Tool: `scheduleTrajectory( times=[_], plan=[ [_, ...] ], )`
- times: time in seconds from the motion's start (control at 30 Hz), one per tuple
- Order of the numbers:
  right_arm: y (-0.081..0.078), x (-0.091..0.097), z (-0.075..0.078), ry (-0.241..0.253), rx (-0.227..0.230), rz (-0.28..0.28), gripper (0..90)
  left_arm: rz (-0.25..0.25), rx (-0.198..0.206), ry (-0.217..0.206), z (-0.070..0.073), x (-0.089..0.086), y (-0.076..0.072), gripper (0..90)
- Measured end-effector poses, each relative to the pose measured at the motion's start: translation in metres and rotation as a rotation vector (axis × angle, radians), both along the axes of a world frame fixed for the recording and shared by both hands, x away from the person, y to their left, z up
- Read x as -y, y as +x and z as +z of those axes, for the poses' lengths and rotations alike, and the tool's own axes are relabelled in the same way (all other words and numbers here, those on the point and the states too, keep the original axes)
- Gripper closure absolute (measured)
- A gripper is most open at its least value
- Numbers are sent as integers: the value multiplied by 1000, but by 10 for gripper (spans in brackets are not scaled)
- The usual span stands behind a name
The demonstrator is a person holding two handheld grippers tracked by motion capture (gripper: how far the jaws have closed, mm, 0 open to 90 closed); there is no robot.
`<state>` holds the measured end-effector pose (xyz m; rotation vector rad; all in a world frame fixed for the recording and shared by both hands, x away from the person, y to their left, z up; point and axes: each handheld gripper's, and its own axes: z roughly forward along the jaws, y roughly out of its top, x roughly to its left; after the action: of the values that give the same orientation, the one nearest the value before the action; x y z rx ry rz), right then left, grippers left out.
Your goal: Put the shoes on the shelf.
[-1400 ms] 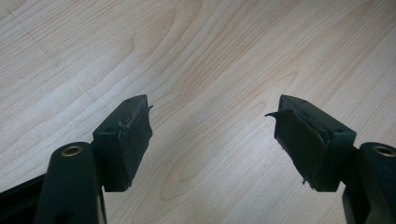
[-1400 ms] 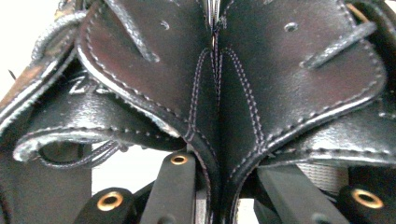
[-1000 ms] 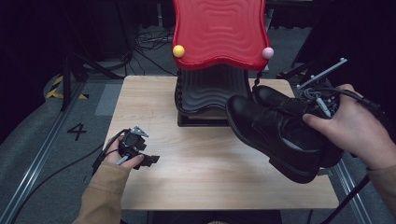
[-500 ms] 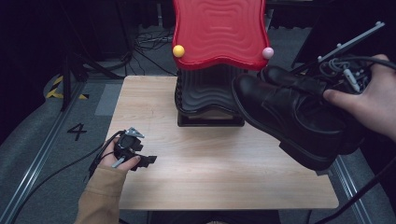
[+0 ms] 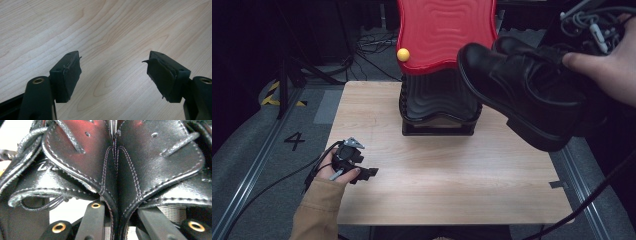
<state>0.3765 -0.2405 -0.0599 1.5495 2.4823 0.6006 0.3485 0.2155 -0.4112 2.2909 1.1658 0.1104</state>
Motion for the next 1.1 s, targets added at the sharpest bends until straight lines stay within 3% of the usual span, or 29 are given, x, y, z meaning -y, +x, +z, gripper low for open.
scheduleTrajectory(
  times=[0.03,0.2,0.23,0.53,0.73,0.8,0.97,1.1],
  plan=[
    [7,-7,10,8,15,-14,817,2,0,5,-1,0,2,276],
    [23,-21,25,21,47,-45,817,3,2,8,-2,1,5,273],
    [33,-28,33,31,59,-64,817,6,-1,8,-3,3,7,272],
    [74,-63,57,39,111,-144,817,-4,-9,14,-7,3,12,267],
    [97,-90,65,13,140,-183,817,1,-10,3,-7,0,12,262],
    [100,-94,66,18,144,-185,817,-6,-15,0,-7,1,12,262],
    [127,-110,66,64,158,-209,817,-4,-3,-16,-4,-3,10,261],
    [142,-121,66,55,197,-237,817,0,-1,-34,-2,-7,10,260]
  ],
)
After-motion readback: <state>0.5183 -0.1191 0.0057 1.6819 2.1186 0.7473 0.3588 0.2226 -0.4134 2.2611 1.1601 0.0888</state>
